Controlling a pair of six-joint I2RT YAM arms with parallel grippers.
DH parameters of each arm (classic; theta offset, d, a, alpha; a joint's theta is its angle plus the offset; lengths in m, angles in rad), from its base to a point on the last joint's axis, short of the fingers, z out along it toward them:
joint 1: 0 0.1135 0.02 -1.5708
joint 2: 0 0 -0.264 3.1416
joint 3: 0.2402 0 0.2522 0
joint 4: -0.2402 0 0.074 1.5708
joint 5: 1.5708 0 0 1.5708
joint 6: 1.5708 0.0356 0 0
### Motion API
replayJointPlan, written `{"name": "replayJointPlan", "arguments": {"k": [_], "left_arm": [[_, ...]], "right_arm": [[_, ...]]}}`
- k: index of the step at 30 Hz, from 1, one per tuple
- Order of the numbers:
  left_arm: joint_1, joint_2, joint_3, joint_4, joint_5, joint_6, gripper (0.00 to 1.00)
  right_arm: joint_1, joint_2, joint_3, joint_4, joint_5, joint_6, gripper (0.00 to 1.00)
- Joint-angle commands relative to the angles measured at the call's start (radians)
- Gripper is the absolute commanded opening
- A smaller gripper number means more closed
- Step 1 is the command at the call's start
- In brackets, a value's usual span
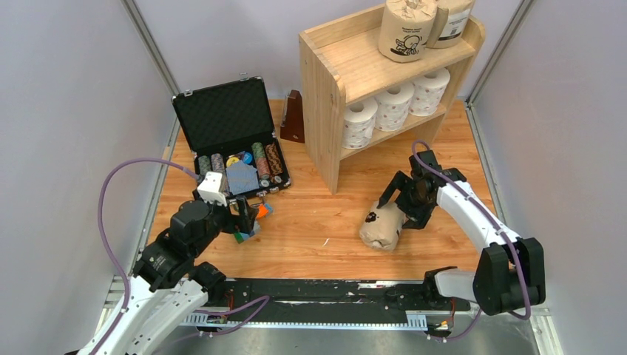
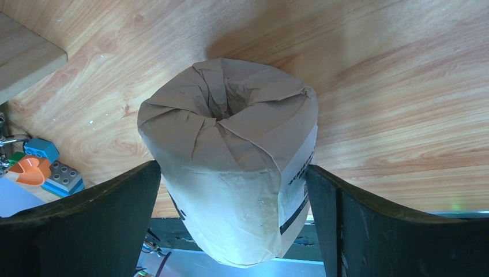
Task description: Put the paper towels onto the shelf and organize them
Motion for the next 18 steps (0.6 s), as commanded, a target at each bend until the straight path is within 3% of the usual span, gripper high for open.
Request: {"name": "replayJointPlan", "arguments": {"k": [1,13,18], "left_arm": [[-0.003,0.02,0.006,0.019,-0.018,0.009,1.0],[-0.003,0.012,0.011,0.011,-0.015,0.004,1.0],[-0.002,0.01,0.01,0.013,-0.019,0.006,1.0]], "right_arm": [[-0.014,0.023,-0.008,0.03,-0.022,-0.059,1.0],[-0.015,0.109,-0.074,0.11,-0.17,-0.149,1.0],[-0.015,0.045,-0.063,0.123,-0.167,-0.163,0.91]]}}
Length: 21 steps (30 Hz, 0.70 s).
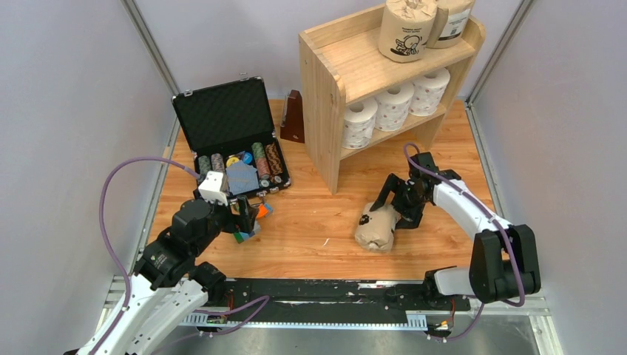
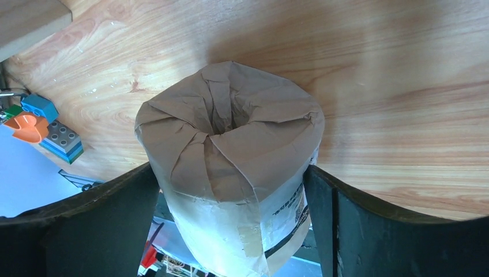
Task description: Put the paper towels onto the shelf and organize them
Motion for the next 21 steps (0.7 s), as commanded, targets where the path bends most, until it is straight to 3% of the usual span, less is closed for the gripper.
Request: {"name": "replayJointPlan", "arguments": {"k": [1,6,21], "left_arm": [[-0.003,-0.007,0.009,0.016,-0.011,0.006,1.0],[-0.003,-0.007,0.008,0.021,-0.005,0.012,1.0],[-0.003,-0.004,0.006,0.036,0.026,0.022,1.0]], "right_arm": [[0.004,-0.061,-0.013,0.017,0.0,-0.05,0.88],[0.005,-0.187,0.027,0.033,0.011,-0.092,0.74],[0.006,-0.697,0.049,0.284,0.123,-0.313,0.64]]}}
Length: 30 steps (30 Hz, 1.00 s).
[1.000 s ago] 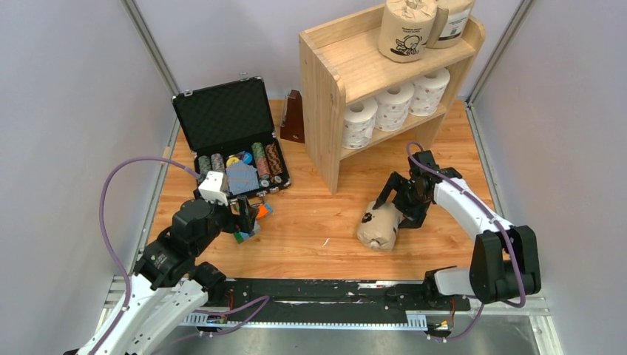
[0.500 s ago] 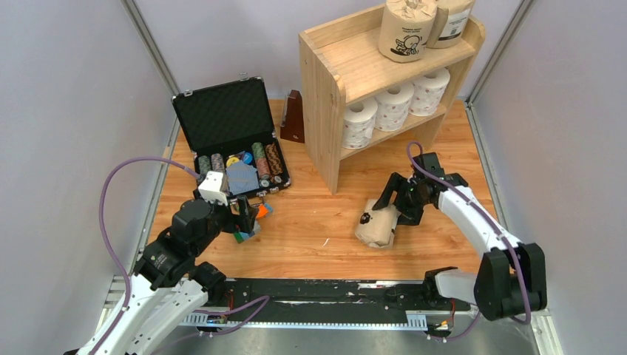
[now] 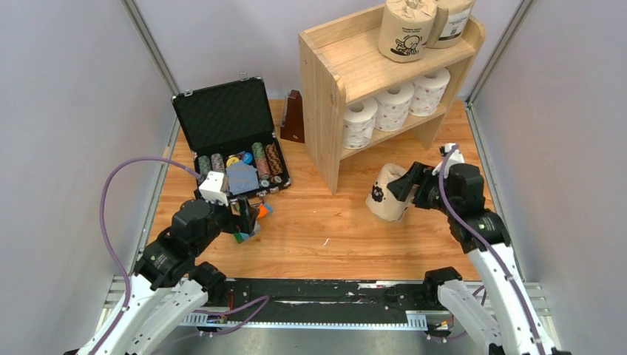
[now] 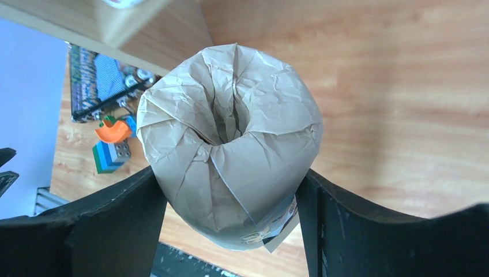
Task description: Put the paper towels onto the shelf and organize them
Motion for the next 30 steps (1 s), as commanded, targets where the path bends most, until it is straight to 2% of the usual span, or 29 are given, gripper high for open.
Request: {"name": "replayJointPlan", "arguments": {"k": [1,6,10,17,24,30], "left_arm": [[-0.003,-0.003,0.006,0.034,0.015,0.02,1.0],[-0.003,-0.003,0.007,0.037,0.023,0.024,1.0],[-0.003,-0.003,0.008,0.035,0.02,0.024,1.0],[-0.002,-0.003,0.007,0.034,0.013,0.017,1.0],[-0.003,0.001,0.005,0.029,-0.003,0.01,1.0],[-0.002,0.003,0.007,0.022,-0.026,0.004,1.0]], "right_arm": [[0.005,-0.118,0.065,0.194,0.032,-0.133,0.64],[0.004,-0.131,0.206,0.27,0.003,-0.246,0.65],[0.005,-0.031,0.41,0.274,-0.046,-0.313,0.63],[0.005,0.145,0.673,0.335,-0.08,-0.395,0.62],[0.005,0.326,0.856,0.42,-0.108,-0.405,0.63],[0.006,0.455,0.933,0.491,-0.136,-0.381,0.63]]}}
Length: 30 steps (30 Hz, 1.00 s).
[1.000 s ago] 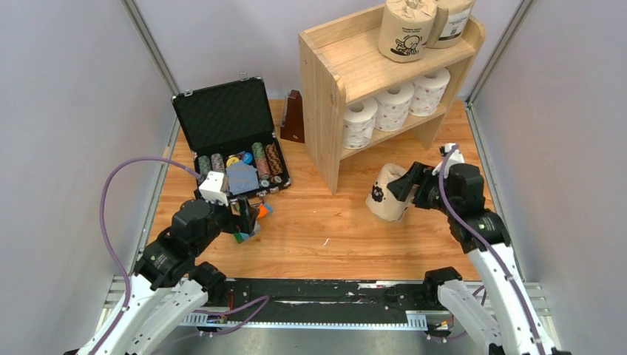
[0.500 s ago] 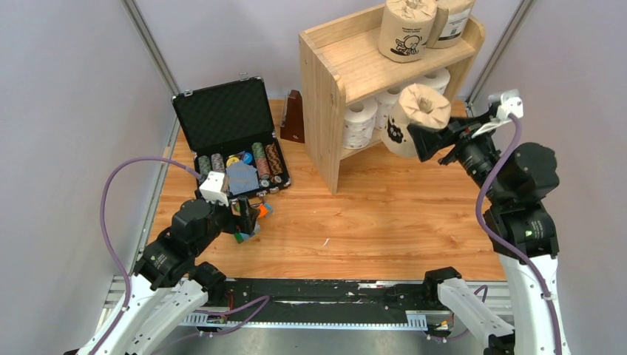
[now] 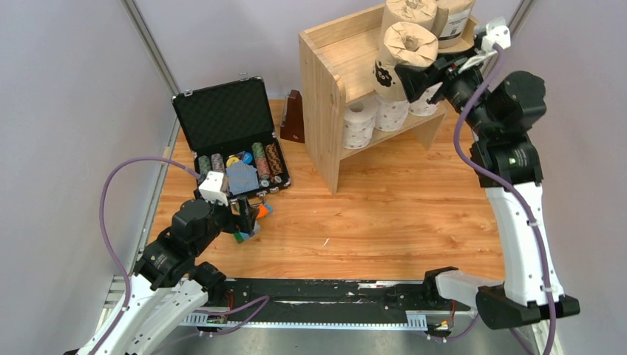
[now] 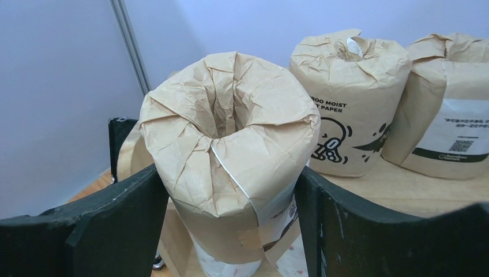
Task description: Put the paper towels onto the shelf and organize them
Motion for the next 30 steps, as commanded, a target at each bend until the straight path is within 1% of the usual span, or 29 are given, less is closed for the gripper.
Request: {"name": "replayJointPlan", "arguments": {"k": [1,6,13,22,25,30], "left_arm": [[-0.003,0.002,0.007,0.02,-0.03,0.003,1.0],[-0.003,-0.002,0.008,0.017,-0.044,-0.002,1.0],[-0.002,-0.003,0.01,0.01,-0.065,-0.007,1.0],[-0.003,-0.012,0.011,0.005,-0.077,-0.011,1.0],[-0.002,-0.019,0.011,0.004,-0.079,-0.013,1.0],[-0.002,-0.036,0.009,0.002,-0.086,-0.017,1.0]], "right_arm": [[0.006,0.066,0.082,0.141,-0.037,0.005,0.63],[0.03,0.168,0.158,0.15,-0.045,0.006,0.64],[0.111,0.266,0.219,0.149,0.044,-0.064,0.67],[0.171,0.373,0.288,0.131,0.141,-0.103,0.81],[0.17,0.399,0.299,0.128,0.175,-0.122,0.83],[0.171,0.394,0.301,0.126,0.173,-0.101,0.88]]}}
